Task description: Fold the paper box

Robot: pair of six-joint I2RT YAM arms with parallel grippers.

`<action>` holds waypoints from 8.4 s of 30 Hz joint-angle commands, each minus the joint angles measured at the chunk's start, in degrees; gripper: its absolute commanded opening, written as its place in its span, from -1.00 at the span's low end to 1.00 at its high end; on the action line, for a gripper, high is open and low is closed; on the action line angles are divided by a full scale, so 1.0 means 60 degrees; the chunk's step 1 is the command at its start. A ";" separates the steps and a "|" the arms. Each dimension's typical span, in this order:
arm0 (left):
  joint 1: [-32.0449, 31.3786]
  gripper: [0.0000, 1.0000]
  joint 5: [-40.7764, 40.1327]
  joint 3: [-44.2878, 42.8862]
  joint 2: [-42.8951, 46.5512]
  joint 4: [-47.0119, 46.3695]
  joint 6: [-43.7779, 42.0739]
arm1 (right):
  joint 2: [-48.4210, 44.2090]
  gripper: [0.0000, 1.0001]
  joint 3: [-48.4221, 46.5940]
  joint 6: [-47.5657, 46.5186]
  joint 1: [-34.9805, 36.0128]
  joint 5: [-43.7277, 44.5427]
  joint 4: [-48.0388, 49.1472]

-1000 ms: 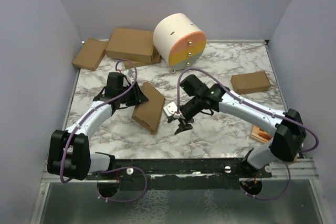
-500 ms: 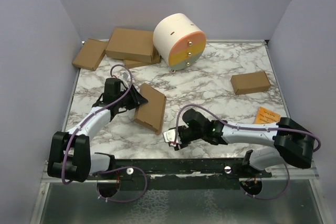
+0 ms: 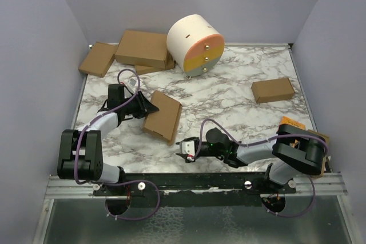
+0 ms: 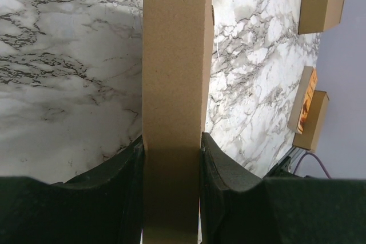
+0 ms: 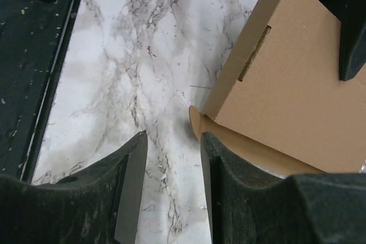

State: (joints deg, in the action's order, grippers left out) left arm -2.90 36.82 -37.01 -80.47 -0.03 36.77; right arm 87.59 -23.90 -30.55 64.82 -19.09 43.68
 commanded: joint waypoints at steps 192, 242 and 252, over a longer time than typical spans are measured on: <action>0.0439 -1.00 0.0082 0.0661 -0.1355 0.0718 -0.0022 | 0.2688 -0.98 -0.0741 0.3903 -0.1810 -0.1487 0.0227; 0.0190 -1.00 -0.1346 0.0367 -0.0799 0.1522 -0.0539 | 0.2899 -0.89 -0.2637 0.3855 -0.1853 -0.3289 -0.1030; 0.0137 -1.00 -0.1613 0.0295 -0.0641 0.1587 -0.0736 | 0.2233 -0.49 -0.2573 0.2766 -0.1945 -0.3395 -0.2804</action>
State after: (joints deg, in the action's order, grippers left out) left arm -1.91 40.16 -36.36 -83.37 -0.51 35.66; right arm 104.05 -39.31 -10.44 53.39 -36.49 32.29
